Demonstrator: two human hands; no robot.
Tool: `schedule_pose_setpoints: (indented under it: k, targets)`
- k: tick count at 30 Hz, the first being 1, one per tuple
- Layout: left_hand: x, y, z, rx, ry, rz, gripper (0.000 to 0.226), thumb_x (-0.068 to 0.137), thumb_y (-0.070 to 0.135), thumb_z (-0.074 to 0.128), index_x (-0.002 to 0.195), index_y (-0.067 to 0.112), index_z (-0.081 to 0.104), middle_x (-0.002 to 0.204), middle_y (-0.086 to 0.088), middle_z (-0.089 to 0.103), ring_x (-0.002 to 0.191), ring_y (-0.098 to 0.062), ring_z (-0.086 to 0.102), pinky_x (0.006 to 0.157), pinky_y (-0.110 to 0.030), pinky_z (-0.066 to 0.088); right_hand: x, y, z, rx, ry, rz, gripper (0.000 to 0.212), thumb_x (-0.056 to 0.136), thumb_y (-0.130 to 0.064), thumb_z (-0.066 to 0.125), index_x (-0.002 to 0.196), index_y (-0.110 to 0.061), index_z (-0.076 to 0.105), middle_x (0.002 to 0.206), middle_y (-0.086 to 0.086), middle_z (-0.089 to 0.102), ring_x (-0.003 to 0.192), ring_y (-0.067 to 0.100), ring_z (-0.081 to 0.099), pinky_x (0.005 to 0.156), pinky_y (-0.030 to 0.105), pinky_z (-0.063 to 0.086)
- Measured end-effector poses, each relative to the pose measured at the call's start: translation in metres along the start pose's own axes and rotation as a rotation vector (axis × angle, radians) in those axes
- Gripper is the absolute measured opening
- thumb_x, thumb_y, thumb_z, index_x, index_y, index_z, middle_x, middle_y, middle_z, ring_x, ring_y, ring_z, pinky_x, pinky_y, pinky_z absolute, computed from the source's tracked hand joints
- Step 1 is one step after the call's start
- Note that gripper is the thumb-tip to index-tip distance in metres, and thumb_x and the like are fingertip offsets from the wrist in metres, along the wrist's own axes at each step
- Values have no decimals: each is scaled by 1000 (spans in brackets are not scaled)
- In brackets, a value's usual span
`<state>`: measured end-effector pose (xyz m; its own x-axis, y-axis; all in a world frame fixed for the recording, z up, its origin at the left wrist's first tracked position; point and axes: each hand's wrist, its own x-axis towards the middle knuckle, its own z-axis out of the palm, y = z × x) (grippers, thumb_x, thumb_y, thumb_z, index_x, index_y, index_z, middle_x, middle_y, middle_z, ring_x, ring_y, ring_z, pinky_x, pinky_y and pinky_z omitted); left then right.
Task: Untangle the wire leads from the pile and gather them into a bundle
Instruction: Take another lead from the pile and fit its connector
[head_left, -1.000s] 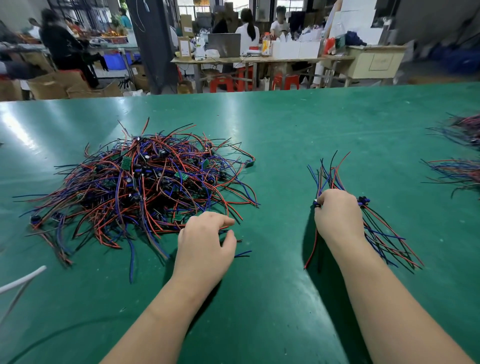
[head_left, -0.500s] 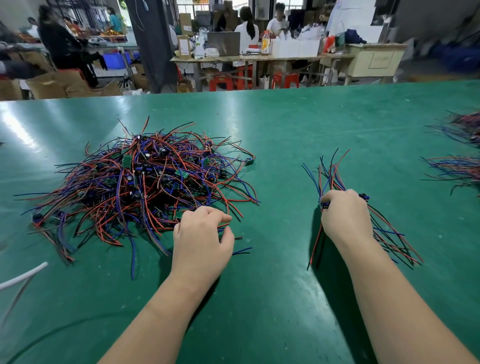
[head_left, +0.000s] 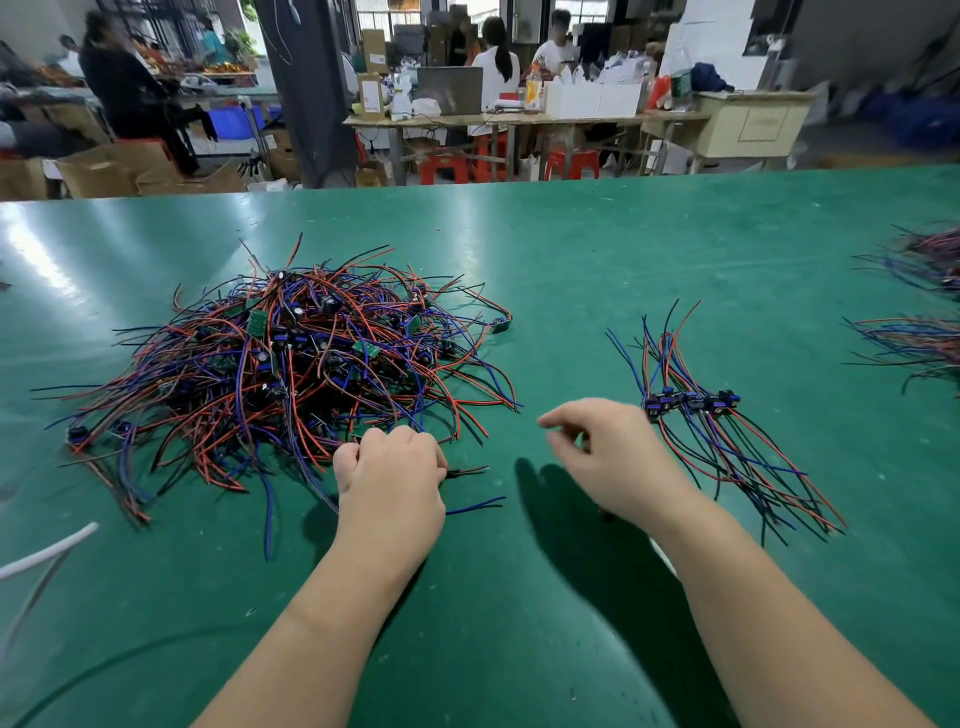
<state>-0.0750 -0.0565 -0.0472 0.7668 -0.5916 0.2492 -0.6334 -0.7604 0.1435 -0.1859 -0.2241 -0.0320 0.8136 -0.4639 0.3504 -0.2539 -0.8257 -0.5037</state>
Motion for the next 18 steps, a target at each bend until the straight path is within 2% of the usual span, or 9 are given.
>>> schedule_pose_setpoints:
  k: [2, 4, 7, 10, 12, 14, 15, 17, 18]
  targets:
    - [-1, 4, -1, -79, 64, -13, 12, 96, 31, 46, 100, 32, 57, 107, 12, 56, 104, -16, 44, 81, -33, 19, -1, -5, 7, -17, -99, -75, 16, 87, -13, 59, 95, -16, 73, 89, -4, 68, 71, 0, 48, 72, 7, 32]
    - [-3, 8, -8, -246, 227, 7, 9, 94, 22, 53, 97, 27, 60, 98, 8, 60, 95, -21, 51, 77, -32, 19, 0, -7, 11, -5, -138, -80, 17, 85, -12, 60, 95, -19, 72, 85, -8, 62, 64, -5, 46, 67, 4, 30]
    - [-5, 15, -17, -563, 420, 119, 11, 87, 9, 54, 93, 11, 63, 93, -2, 65, 87, -28, 57, 79, -37, 34, -2, -11, 12, 221, -187, -73, 37, 80, -16, 74, 111, -35, 65, 92, -7, 59, 57, 1, 44, 64, 11, 38]
    - [-16, 30, -21, -724, 415, 379, 12, 82, -2, 54, 90, 2, 62, 98, -9, 64, 92, -25, 57, 85, -38, 44, -6, -26, 13, 556, -252, -113, 49, 78, -7, 75, 110, -39, 56, 96, -9, 60, 68, 5, 51, 69, 16, 44]
    - [-26, 42, -22, -752, 335, 565, 18, 79, -7, 54, 91, 1, 64, 107, -11, 62, 100, -25, 57, 90, -41, 45, -8, -35, 15, 666, -291, -120, 41, 79, -1, 57, 108, -31, 61, 101, -21, 63, 92, -2, 60, 84, 17, 47]
    - [-32, 50, -21, -739, 284, 690, 20, 81, -2, 53, 95, 3, 65, 117, -13, 60, 108, -27, 56, 93, -43, 45, -12, -40, 14, 679, -248, -113, 39, 74, -11, 44, 101, -35, 61, 93, -33, 63, 93, -14, 58, 83, 8, 43]
    - [-34, 52, -21, -726, 296, 714, 19, 83, 2, 53, 98, 6, 64, 120, -13, 58, 111, -27, 55, 95, -43, 44, -12, -39, 11, 697, -213, -110, 36, 74, -14, 43, 96, -36, 62, 90, -29, 66, 89, -13, 58, 82, 9, 44]
    - [-33, 51, -23, -701, 369, 666, 18, 87, 12, 55, 104, 13, 59, 123, -10, 57, 114, -26, 53, 97, -43, 42, -10, -35, 6, 853, -186, -83, 25, 82, -6, 51, 91, -21, 69, 85, -4, 71, 85, 2, 62, 80, 24, 51]
    - [-31, 49, -24, -678, 406, 597, 22, 87, 16, 56, 109, 14, 58, 123, -9, 57, 115, -25, 53, 99, -42, 41, -9, -35, 3, 948, -161, -41, 18, 86, -2, 57, 89, -15, 69, 80, 1, 70, 80, 7, 62, 76, 26, 51]
